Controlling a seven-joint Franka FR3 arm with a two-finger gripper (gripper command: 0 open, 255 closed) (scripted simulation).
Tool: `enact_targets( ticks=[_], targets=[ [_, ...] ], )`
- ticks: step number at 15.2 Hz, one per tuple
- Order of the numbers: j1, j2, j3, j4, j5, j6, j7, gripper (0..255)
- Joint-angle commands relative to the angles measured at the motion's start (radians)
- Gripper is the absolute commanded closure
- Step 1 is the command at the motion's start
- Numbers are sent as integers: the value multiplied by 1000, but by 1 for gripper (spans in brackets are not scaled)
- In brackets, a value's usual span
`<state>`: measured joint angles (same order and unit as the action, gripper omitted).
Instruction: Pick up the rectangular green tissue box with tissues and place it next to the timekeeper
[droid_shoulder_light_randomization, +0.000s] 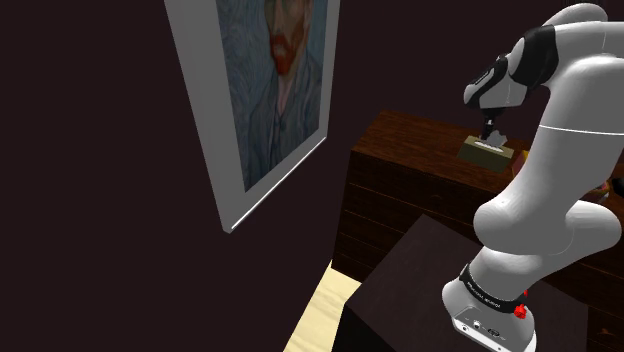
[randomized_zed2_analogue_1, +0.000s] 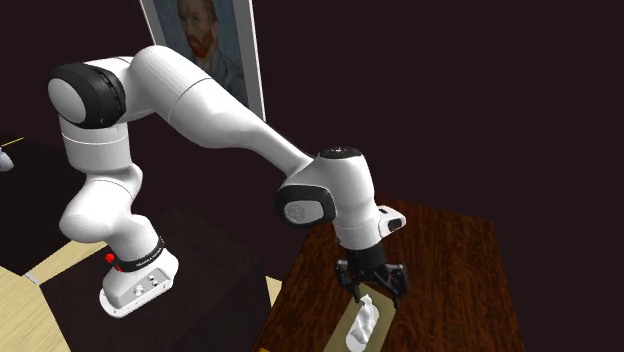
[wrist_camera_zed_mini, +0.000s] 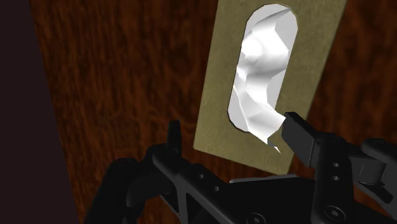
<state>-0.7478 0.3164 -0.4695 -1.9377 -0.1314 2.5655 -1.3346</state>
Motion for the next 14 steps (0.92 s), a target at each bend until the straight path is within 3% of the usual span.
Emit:
enact_targets(
  ticks=[1,3,7,14],
  targets=[
    [0,1,0,-1,0,0,0,0],
    [-1,1,0,3,1,-4,-2,0],
    [44,-109,-20,-13,-60,-95,38,0],
    [43,-109,-19,-13,-60,-95,38,0]
  ],
)
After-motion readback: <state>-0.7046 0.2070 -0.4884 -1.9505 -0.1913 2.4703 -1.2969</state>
